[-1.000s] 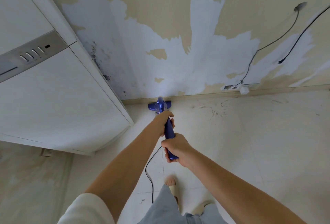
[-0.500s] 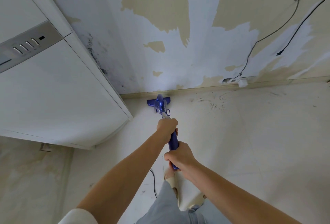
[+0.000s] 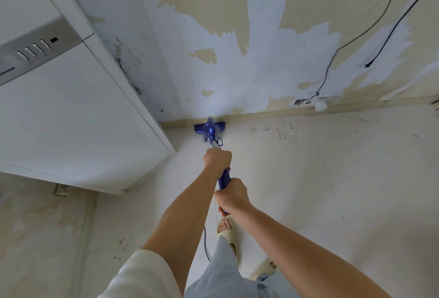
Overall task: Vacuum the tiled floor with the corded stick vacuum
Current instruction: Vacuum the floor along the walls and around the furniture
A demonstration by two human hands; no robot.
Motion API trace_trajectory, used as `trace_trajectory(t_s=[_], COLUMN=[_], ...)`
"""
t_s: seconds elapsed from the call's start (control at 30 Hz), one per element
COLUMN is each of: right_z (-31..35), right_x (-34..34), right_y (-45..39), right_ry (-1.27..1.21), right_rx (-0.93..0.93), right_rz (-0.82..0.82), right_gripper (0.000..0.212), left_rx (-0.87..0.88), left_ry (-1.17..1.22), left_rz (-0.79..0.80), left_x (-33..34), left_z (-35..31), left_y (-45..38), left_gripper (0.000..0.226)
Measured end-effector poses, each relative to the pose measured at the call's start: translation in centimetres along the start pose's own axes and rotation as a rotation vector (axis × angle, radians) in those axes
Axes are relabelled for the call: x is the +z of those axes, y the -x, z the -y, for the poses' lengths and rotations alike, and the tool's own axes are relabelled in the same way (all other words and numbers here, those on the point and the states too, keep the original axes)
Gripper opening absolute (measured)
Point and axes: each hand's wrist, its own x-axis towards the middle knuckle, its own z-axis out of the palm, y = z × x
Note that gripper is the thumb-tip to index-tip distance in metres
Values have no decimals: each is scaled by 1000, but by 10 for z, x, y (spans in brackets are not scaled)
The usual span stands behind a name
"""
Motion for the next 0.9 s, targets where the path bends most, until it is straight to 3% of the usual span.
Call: trace_trajectory(t_s=[0.23, 0.47, 0.9], right_z=[-41, -101, -130], right_x=[-49, -95, -170], right_y=[20, 47, 40], right_ry=[6, -19, 19], right_rx=[0, -14, -17], right_rz=[-59, -113, -52], right_gripper=[16, 18, 23], left_rx=[46, -18, -110], left_ry=[21, 2, 232], left_rz=[110, 153, 309], left_x=[55, 114, 176], left_z=[-1, 5, -15], left_y=[32, 93, 106], left_gripper=[39, 7, 5])
